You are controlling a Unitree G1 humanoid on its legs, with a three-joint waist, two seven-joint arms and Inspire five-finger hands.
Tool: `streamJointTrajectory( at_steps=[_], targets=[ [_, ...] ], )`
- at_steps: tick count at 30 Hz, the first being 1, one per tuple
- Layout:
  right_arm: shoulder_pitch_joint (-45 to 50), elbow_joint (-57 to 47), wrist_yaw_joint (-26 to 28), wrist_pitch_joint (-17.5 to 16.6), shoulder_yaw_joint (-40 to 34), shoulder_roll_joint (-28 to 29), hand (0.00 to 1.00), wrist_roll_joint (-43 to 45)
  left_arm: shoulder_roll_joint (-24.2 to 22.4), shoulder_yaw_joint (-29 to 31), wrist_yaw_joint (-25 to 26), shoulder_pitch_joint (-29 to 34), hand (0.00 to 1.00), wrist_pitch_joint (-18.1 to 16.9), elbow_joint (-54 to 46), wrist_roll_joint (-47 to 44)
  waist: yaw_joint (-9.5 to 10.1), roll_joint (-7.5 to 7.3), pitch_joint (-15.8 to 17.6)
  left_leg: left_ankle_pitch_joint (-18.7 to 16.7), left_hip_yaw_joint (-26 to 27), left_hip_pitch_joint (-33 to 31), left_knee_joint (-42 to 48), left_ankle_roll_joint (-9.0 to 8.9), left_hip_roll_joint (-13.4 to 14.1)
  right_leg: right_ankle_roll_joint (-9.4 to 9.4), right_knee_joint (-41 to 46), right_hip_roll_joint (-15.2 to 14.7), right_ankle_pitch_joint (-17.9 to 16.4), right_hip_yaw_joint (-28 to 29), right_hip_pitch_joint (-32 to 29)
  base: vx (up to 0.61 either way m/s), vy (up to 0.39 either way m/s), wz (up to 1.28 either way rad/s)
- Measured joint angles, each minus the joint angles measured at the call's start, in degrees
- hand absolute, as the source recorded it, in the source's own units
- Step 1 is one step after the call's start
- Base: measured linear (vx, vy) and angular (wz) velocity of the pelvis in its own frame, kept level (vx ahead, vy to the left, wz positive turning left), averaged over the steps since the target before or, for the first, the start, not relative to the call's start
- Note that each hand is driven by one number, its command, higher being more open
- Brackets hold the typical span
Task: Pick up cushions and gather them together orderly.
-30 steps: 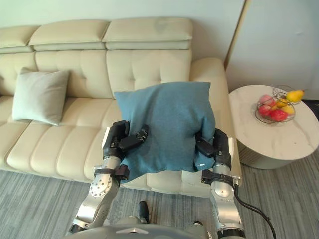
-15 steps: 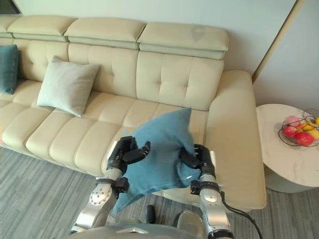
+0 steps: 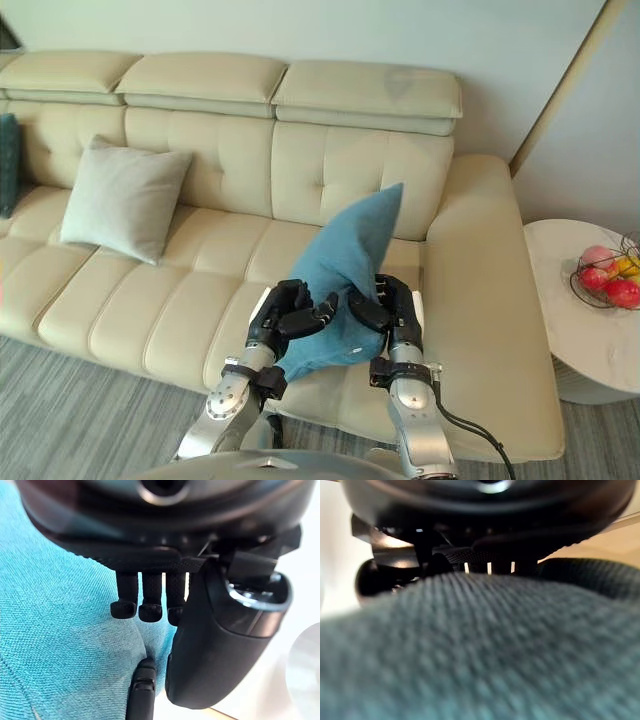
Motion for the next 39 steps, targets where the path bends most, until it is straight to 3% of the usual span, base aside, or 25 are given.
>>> streamJointTrajectory(
  at_steps=[3, 4, 12, 15, 20, 25, 31, 39],
  targets=[
    [0.18, 0.02, 0.46, -0.01, -0.33, 0.13, 0.0, -0.05, 1.02, 0.01, 0.43, 0.11, 0.0, 0.0, -0.01, 0.01, -0.53, -0.45, -0.17, 0.0, 1.47, 3.25, -2.72, 0.71, -1.84, 1.4, -1.31, -1.78, 1.04, 1.11, 1.73, 0.11, 0.132, -0.18],
    [0.47, 0.23, 0.82, -0.11, -0.19, 0.13, 0.0, -0.05, 1.02, -0.13, 0.43, 0.15, 1.0, -0.01, -0.08, 0.01, -0.61, -0.57, -0.53, 0.21, 2.08, 4.27, -4.21, 0.99, -2.03, 1.38, -1.93, -1.91, 1.07, 2.07, 1.99, 0.07, 0.064, -0.11],
    [0.88, 5.75, 1.47, -0.6, -1.3, -0.69, 0.0, -0.51, 1.08, 0.19, 0.31, 0.74, 1.0, -0.04, 0.07, 2.14, -1.27, -0.66, -1.59, 4.91, 4.33, 9.41, -14.12, -0.18, -1.2, 0.73, -4.17, -0.1, 1.88, 4.73, 1.9, 0.01, -0.04, -0.2],
    [1.0, 8.99, 1.26, -0.7, -4.54, -1.14, 0.0, -0.76, 0.51, 4.22, 0.55, 0.99, 1.0, 0.05, 2.42, 3.63, -1.67, -0.39, -1.77, 8.03, 4.31, 11.64, -19.73, -0.69, -0.78, 0.85, -4.19, 0.8, 2.04, 4.67, 1.75, -0.03, -0.043, 0.0],
    [3.15, 9.32, 1.44, -0.68, -5.73, -0.82, 0.0, -1.63, -0.44, 16.03, 3.27, 3.53, 1.0, 0.44, 2.96, 5.04, -1.41, -0.55, -1.68, 8.33, 5.08, 12.1, -20.69, -0.86, -0.02, 0.65, -5.09, 1.68, 3.13, 4.96, 1.77, -0.03, 0.006, -0.07],
    [4.82, 7.43, 2.43, -0.68, -6.64, 0.09, 0.0, -2.61, -1.15, 21.93, 4.84, 3.86, 1.0, 0.65, 6.8, 5.56, -0.97, -0.57, -1.67, 8.39, 5.95, 12.33, -21.17, -0.81, -0.24, 1.21, -6.64, 1.5, 4.27, 5.43, 1.87, -0.03, 0.041, -0.09],
    [4.72, 7.58, 2.76, -0.71, -6.73, 0.47, 0.0, -2.86, -1.33, 21.42, 4.52, 2.5, 1.0, 1.68, 17.85, 6.77, -1.05, -0.63, -1.5, 8.49, 7.44, 11.62, -21.21, -0.92, -0.07, 1.47, -7.89, 1.56, 4.58, 6.61, 0.89, -0.01, 0.015, -0.13],
    [-1.46, 11.25, 2.44, -1.36, -7.38, -1.44, 0.0, -2.5, 0.67, 13.44, 2.58, -6.11, 1.0, 1.9, 27.67, 11.69, -1.55, -1.11, 3.67, 9.65, 8.97, 6.29, -21.18, -1.42, 1.25, 0.86, -8.29, 3.07, 6.39, 8.38, -5.37, -0.01, -0.007, -0.14]
  ],
)
